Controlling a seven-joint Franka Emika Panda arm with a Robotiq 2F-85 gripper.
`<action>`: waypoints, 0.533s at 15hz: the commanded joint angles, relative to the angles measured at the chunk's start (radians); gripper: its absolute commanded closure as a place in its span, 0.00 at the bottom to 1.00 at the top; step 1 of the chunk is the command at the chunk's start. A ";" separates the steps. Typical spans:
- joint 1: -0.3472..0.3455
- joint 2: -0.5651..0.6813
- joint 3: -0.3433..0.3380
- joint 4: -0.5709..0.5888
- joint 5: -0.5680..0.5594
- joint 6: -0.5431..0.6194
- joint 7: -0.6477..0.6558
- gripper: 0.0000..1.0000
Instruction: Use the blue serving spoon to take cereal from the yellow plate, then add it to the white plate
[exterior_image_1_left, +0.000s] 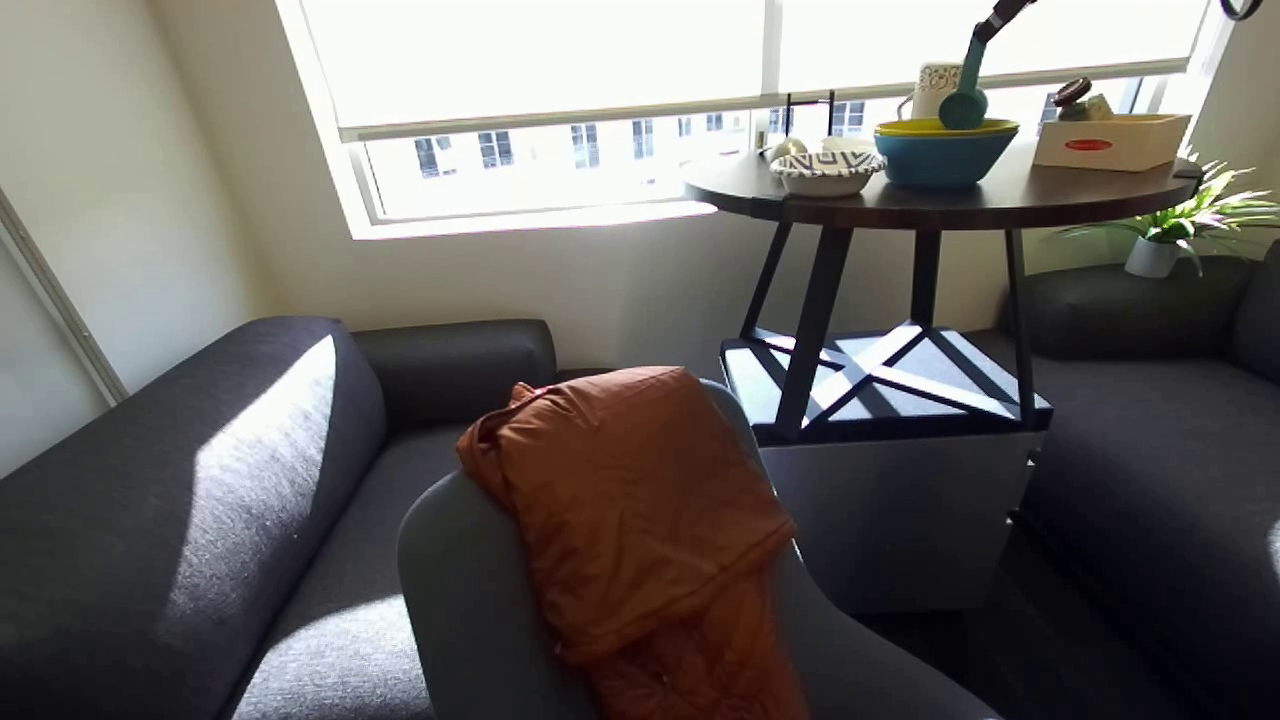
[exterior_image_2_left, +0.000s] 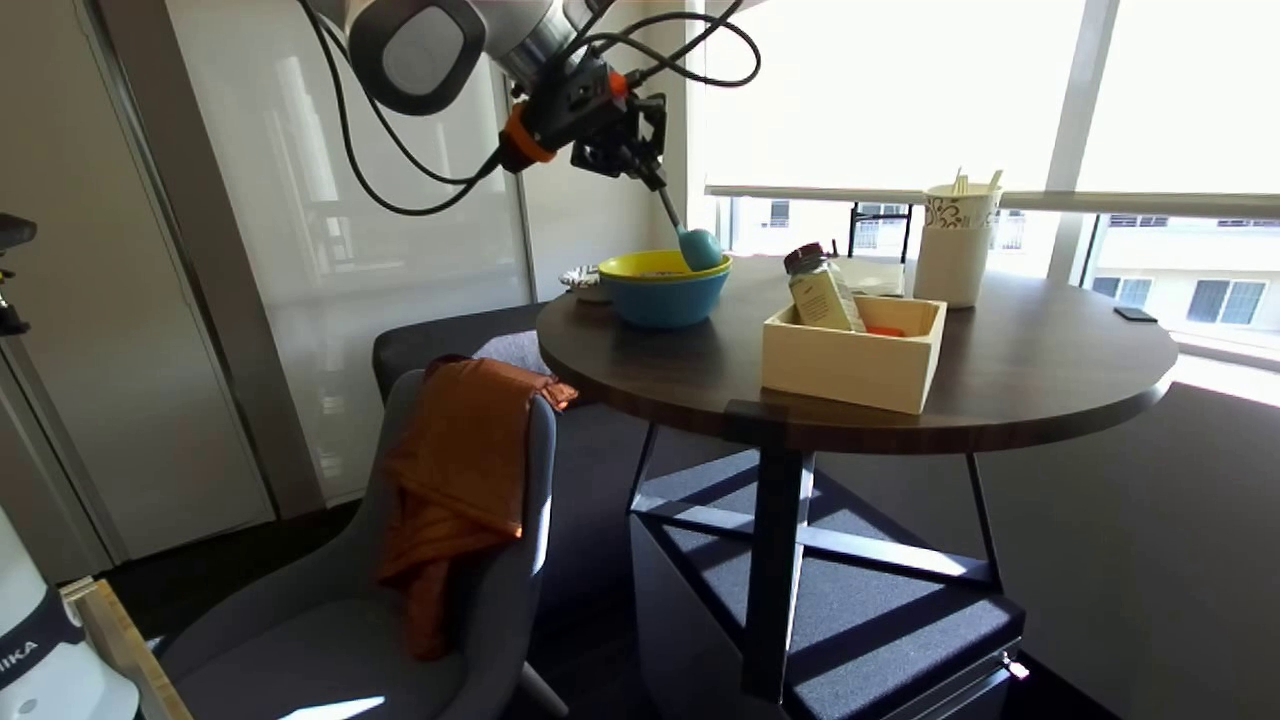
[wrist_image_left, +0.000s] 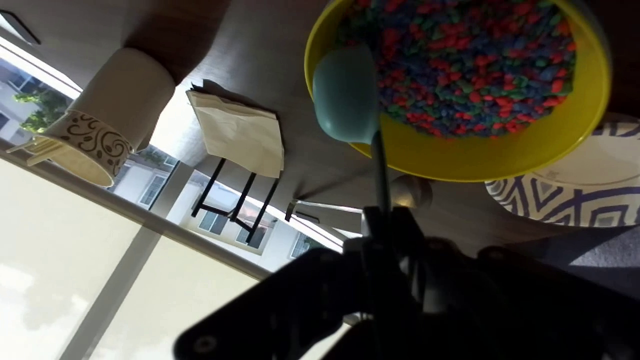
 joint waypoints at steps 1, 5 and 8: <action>-0.040 -0.012 0.037 -0.051 -0.146 -0.008 0.060 0.98; 0.049 -0.032 0.002 -0.023 0.034 -0.199 -0.040 0.98; 0.065 -0.018 -0.019 0.015 0.174 -0.295 -0.059 0.98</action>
